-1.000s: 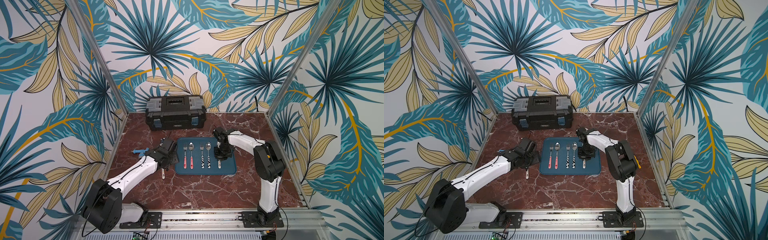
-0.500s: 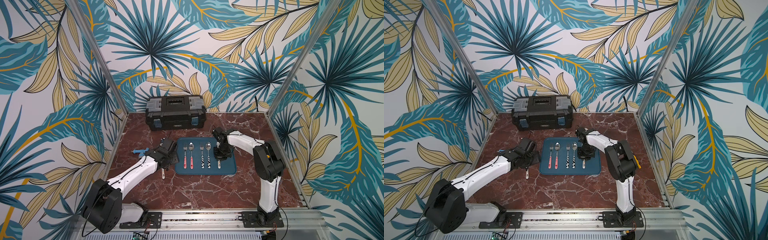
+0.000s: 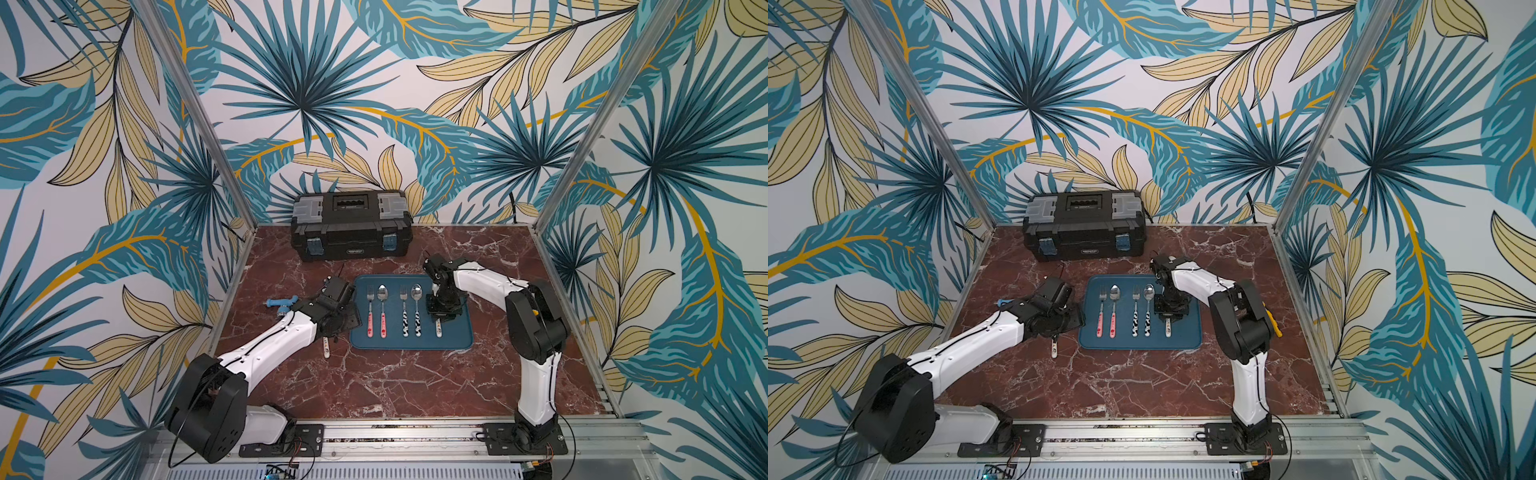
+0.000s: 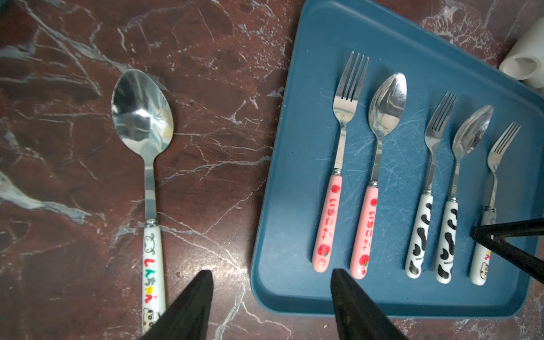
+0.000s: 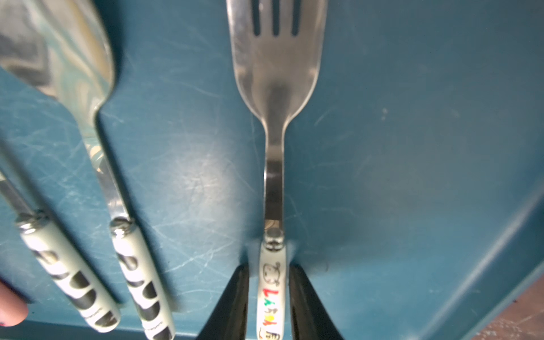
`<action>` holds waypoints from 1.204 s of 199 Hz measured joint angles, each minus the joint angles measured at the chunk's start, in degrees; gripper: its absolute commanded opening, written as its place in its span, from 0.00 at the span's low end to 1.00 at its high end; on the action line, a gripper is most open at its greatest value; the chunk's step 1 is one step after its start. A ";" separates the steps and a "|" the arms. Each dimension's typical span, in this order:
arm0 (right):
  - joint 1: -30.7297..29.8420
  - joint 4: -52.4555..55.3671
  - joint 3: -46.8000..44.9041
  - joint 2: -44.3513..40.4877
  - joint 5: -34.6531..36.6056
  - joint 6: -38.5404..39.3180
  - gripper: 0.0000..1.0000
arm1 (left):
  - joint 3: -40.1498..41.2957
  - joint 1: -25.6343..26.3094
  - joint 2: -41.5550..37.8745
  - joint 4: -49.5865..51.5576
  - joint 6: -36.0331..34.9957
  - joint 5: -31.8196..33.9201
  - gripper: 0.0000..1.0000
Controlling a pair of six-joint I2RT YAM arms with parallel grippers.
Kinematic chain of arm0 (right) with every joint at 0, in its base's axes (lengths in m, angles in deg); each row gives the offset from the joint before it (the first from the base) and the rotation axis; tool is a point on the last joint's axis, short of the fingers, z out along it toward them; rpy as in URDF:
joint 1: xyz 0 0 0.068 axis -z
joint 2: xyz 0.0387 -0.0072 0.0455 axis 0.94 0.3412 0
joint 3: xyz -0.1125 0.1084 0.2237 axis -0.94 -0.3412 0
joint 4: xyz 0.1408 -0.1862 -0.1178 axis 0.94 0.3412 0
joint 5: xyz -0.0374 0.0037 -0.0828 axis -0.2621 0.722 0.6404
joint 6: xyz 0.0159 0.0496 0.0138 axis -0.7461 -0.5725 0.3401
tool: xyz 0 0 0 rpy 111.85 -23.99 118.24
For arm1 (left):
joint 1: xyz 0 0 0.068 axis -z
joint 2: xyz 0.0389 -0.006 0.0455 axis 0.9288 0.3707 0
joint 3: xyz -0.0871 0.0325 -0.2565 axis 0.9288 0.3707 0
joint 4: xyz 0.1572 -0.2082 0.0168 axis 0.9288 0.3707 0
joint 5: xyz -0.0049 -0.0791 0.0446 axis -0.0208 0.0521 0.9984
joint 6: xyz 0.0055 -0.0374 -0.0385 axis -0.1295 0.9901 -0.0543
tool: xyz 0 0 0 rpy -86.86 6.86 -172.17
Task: Set the spoon and fork side by side
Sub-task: Place the fork on the tray, then pick up the spoon from the center of the board.
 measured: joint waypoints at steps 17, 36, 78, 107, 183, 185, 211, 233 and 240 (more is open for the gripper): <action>-0.02 -0.02 0.00 -0.11 -0.02 -0.02 0.32 | 0.00 0.00 0.02 0.00 0.00 -0.04 0.68; -0.04 -0.02 -0.09 -1.07 -0.20 -0.24 0.38 | 0.00 0.00 0.04 0.09 0.00 0.20 0.69; -0.04 0.37 0.63 -11.32 1.11 -1.18 0.45 | -0.50 -1.90 3.80 3.98 0.68 2.99 0.74; -0.02 0.59 1.70 -19.93 5.16 -1.40 0.45 | -2.14 -5.66 10.75 6.19 0.87 2.05 0.68; 0.46 2.54 -2.73 -23.93 9.88 -1.31 0.46 | -2.54 -7.89 15.37 7.67 2.12 1.51 0.34; 0.48 2.58 -2.82 -23.93 9.92 -1.31 0.46 | -2.51 -7.89 15.37 7.65 2.01 1.51 0.33; 1.01 2.84 -3.06 -24.00 10.60 -1.09 0.46 | -2.14 -7.96 15.28 7.08 3.50 1.68 0.29; 1.57 3.19 -3.06 -24.39 10.99 -0.87 0.46 | -1.90 -7.98 15.21 6.86 3.96 1.73 0.27; 1.73 3.32 -3.06 -24.50 11.02 -0.87 0.46 | -1.79 -7.98 15.17 6.78 4.04 1.79 0.25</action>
